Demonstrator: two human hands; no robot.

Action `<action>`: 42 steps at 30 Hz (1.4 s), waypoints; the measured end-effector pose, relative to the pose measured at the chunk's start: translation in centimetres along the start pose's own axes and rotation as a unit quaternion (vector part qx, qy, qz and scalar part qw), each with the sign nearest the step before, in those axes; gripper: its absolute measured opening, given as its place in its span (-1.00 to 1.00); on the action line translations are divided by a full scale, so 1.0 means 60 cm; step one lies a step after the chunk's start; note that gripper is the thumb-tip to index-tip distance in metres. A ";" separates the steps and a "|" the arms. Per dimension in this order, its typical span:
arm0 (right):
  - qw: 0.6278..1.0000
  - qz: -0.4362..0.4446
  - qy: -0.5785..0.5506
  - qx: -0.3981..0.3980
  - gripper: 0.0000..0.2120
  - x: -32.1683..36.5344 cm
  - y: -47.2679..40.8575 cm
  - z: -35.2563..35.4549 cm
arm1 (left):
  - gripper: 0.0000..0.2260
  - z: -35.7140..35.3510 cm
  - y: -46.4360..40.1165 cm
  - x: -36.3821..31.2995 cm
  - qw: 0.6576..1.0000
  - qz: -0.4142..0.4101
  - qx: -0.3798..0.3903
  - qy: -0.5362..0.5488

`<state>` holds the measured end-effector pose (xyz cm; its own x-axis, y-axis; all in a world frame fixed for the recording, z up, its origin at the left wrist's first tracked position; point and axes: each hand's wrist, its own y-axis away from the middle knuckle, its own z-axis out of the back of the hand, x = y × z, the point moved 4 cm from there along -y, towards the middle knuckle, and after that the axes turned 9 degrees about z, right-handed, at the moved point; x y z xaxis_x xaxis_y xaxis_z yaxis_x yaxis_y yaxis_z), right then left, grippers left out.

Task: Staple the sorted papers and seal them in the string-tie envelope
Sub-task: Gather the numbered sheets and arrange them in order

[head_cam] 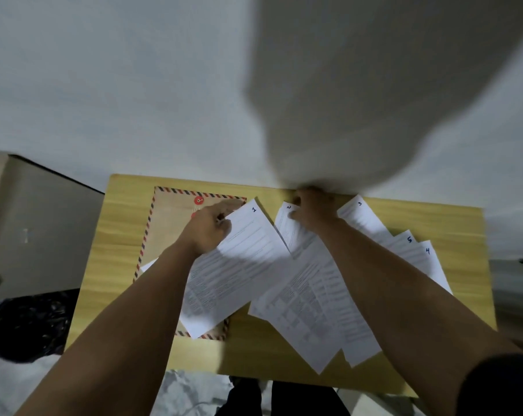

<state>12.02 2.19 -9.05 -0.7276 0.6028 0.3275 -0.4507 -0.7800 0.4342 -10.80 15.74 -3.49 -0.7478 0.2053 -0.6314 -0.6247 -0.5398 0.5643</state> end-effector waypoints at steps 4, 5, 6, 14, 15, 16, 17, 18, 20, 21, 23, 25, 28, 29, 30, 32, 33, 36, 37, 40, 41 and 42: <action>1.000 -0.004 -0.010 -0.014 -0.84 -0.004 0.011 -0.005 | -0.50 0.003 0.008 0.003 1.000 -0.010 -0.003 0.021; 1.000 -0.001 -0.014 -0.027 -0.84 -0.005 0.016 -0.003 | -0.50 0.004 0.012 0.004 1.000 -0.010 -0.008 0.024; 0.999 0.002 -0.018 -0.038 -0.85 -0.005 0.023 0.001 | -0.50 0.006 0.016 0.006 0.999 -0.008 -0.015 0.029; 0.993 0.039 -0.033 -0.109 -0.77 0.025 0.105 0.098 | -0.73 0.036 0.085 -0.006 0.998 -0.013 -0.057 -0.006; 0.991 0.045 -0.040 -0.119 -0.78 0.034 0.121 0.116 | -0.78 0.043 0.099 -0.014 0.998 -0.024 -0.063 -0.007; 0.989 0.051 -0.046 -0.129 -0.79 0.044 0.138 0.135 | -0.79 0.051 0.114 -0.024 0.997 -0.039 -0.071 -0.005; 0.987 0.055 -0.051 -0.141 -0.80 0.056 0.158 0.155 | -0.76 0.060 0.131 -0.037 0.995 -0.056 -0.084 -0.002; 0.984 0.056 -0.062 -0.156 -0.83 0.068 0.180 0.177 | -0.72 0.070 0.149 -0.049 0.992 -0.073 -0.101 -0.001; 0.975 0.059 -0.100 -0.187 -0.88 0.093 0.223 0.219 | -0.70 0.088 0.187 -0.074 0.986 -0.100 -0.130 -0.003; 0.971 0.064 -0.116 -0.201 -0.90 0.106 0.244 0.240 | -0.72 0.097 0.207 -0.086 0.983 -0.114 -0.141 -0.001; 0.961 0.083 -0.138 -0.224 -0.92 0.134 0.285 0.282 | -0.80 0.116 0.245 -0.109 0.977 -0.145 -0.154 0.006; 0.949 0.109 -0.169 -0.244 -0.92 0.163 0.324 0.317 | -0.85 0.134 0.283 -0.131 0.969 -0.179 -0.169 0.015; 0.927 0.145 -0.223 -0.266 -0.91 0.208 0.379 0.357 | -0.89 0.160 0.333 -0.160 0.953 -0.226 -0.198 0.047; 0.919 0.155 -0.243 -0.270 -0.92 0.224 0.396 0.366 | -0.92 0.169 0.348 -0.168 0.947 -0.235 -0.210 0.064; 0.910 0.165 -0.265 -0.274 -0.92 0.240 0.412 0.375 | -0.95 0.178 0.363 -0.176 0.941 -0.242 -0.224 0.081; 0.893 0.182 -0.303 -0.278 -0.91 0.268 0.442 0.389 | -0.96 0.195 0.392 -0.193 0.928 -0.261 -0.240 0.115; 0.888 0.188 -0.314 -0.278 -0.90 0.281 0.455 0.395 | -0.91 0.201 0.405 -0.201 0.922 -0.272 -0.242 0.129; 0.882 0.194 -0.336 -0.268 -0.88 0.316 0.486 0.406 | -0.91 0.217 0.436 -0.217 0.914 -0.294 -0.250 0.128; 0.881 0.195 -0.341 -0.264 -0.87 0.325 0.494 0.409 | -0.95 0.221 0.443 -0.220 0.913 -0.296 -0.255 0.118; 0.879 0.205 -0.352 -0.249 -0.85 0.349 0.511 0.413 | -0.93 0.226 0.460 -0.227 0.913 -0.294 -0.269 0.089; 0.876 0.208 -0.362 -0.243 -0.85 0.353 0.513 0.413 | -0.92 0.227 0.464 -0.230 0.911 -0.293 -0.274 0.091; 0.872 0.210 -0.370 -0.241 -0.86 0.356 0.516 0.414 | -0.92 0.229 0.468 -0.233 0.909 -0.295 -0.280 0.096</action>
<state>-4.62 -4.89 32.24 -0.4273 0.0510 0.9027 -0.5194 -0.8310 -0.1989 -21.00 8.94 28.49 -0.2347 0.4769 -0.8470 -0.6510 -0.7242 -0.2274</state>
